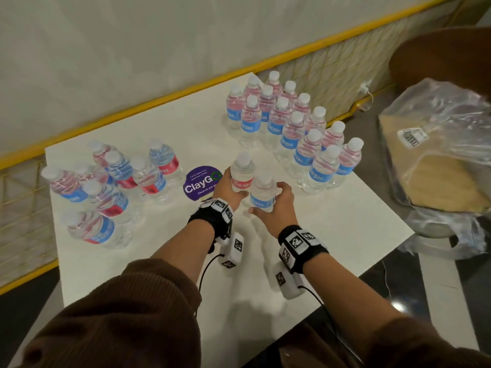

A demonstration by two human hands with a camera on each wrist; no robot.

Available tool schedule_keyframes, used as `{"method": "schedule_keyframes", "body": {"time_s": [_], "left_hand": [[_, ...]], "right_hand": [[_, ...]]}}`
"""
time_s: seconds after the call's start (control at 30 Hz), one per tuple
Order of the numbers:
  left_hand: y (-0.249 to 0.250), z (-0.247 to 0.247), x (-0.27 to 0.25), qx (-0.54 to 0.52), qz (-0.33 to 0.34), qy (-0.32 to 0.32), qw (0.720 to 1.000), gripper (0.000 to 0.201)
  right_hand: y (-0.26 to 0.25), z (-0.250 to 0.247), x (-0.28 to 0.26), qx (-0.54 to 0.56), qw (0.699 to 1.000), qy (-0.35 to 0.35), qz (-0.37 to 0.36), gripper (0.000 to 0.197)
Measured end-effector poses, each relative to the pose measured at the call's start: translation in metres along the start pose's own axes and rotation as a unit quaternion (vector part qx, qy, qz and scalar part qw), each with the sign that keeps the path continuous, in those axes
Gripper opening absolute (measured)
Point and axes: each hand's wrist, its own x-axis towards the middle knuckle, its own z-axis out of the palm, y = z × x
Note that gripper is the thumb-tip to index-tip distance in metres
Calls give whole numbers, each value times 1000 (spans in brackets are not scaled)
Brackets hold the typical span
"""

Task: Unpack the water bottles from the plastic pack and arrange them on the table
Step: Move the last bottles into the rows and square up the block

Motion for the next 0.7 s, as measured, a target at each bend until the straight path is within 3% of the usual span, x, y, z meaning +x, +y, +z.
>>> {"method": "schedule_keyframes", "body": {"time_s": [0.1, 0.2, 0.37, 0.43, 0.53, 0.7], "left_hand": [[2, 2, 8, 17, 9, 55, 998, 68], [5, 8, 10, 3, -21, 121, 992, 65], [-11, 13, 17, -49, -22, 67, 996, 71], [-14, 10, 23, -50, -12, 40, 998, 82], [-15, 6, 32, 12, 7, -1, 1000, 73], [-4, 14, 50, -2, -2, 41, 999, 64]], "right_hand": [[4, -2, 16, 58, 998, -8, 1, 74], [9, -10, 30, 34, 999, -9, -10, 63], [17, -5, 48, 4, 999, -48, 15, 85], [17, -1, 54, -8, 999, -44, 25, 83], [16, 5, 60, -6, 999, -12, 47, 71], [16, 9, 70, 6, 995, 46, 88, 68]]}}
